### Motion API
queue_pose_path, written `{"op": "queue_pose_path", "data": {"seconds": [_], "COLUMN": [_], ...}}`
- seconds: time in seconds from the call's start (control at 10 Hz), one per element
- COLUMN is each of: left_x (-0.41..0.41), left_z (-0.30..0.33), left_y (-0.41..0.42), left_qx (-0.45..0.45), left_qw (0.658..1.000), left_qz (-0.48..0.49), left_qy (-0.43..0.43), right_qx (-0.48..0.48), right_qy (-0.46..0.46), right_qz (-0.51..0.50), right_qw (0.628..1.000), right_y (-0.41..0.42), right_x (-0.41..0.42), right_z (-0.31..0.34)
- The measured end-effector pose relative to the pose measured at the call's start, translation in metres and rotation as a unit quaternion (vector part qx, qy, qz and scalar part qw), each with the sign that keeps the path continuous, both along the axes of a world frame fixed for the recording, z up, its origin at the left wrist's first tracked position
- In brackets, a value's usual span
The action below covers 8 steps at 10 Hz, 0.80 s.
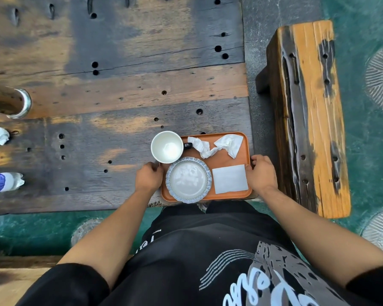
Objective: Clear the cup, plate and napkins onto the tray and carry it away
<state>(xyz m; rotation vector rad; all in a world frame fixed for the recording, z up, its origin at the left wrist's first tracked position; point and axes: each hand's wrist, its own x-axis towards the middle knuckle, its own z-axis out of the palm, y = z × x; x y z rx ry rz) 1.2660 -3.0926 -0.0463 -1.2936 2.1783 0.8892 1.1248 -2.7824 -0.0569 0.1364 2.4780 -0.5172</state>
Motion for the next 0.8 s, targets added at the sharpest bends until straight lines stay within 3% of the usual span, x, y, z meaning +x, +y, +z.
{"op": "queue_pose_path", "data": {"seconds": [0.3,0.7,0.8], "left_x": [0.054,0.121,0.129], "left_z": [0.019,0.023,0.018], "left_y": [0.021,0.054,0.063], "left_qx": [0.012,0.027,0.032], "left_qw": [1.0,0.998,0.998], "left_qz": [0.006,-0.03,-0.035], "left_qy": [-0.004,0.04,0.043], "right_qx": [-0.024,0.018,0.039], "right_qy": [-0.024,0.073,0.06], "right_qz": [0.065,0.117,0.144], "right_qw": [0.997,0.99,0.987], "right_y": [0.014,0.022,0.022], "right_x": [0.036,0.119,0.136], "right_z": [0.011,0.032,0.031]}}
